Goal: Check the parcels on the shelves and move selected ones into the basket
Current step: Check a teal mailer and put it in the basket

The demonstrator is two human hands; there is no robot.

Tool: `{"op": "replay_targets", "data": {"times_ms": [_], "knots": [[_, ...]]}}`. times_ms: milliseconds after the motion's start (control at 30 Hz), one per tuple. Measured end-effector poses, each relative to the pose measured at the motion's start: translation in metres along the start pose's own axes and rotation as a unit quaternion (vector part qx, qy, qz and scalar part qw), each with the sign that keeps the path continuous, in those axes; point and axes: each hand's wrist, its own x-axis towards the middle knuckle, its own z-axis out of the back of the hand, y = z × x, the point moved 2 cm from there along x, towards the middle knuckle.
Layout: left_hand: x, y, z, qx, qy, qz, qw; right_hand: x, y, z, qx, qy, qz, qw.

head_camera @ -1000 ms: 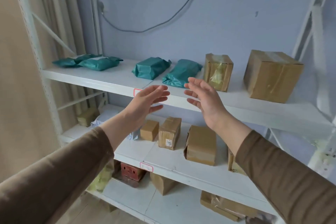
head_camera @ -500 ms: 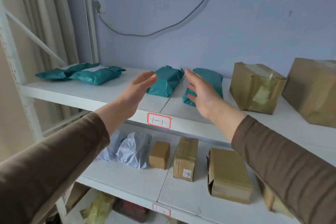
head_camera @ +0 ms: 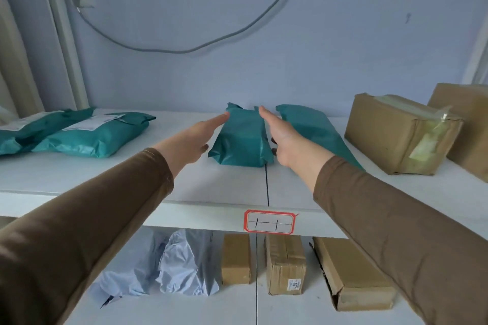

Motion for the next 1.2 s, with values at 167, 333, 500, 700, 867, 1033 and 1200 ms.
{"op": "replay_targets", "data": {"times_ms": [167,333,500,700,867,1033,1200], "knots": [[0.038,0.013,0.007,0.005,0.081,0.035,0.996,0.025,-0.012,-0.017,0.016,-0.031,-0.001,0.999],[0.022,0.009,0.000,-0.003,0.110,0.014,0.994,0.011,-0.020,-0.026,0.015,-0.026,0.001,1.000],[-0.021,0.006,-0.002,-0.061,0.144,-0.028,0.987,-0.027,-0.027,-0.024,0.034,-0.006,0.080,0.996],[-0.114,0.023,-0.009,-0.137,0.151,-0.106,0.973,-0.114,-0.050,0.003,0.063,0.006,0.183,0.981],[-0.204,0.050,-0.022,-0.192,0.161,-0.102,0.963,-0.212,-0.085,0.036,0.018,0.040,0.225,0.973],[-0.283,0.084,-0.033,-0.130,0.233,-0.075,0.961,-0.283,-0.134,0.067,-0.044,0.084,0.241,0.966],[-0.329,0.108,-0.048,-0.066,0.225,-0.102,0.967,-0.318,-0.166,0.087,-0.095,0.080,0.203,0.971]]}}
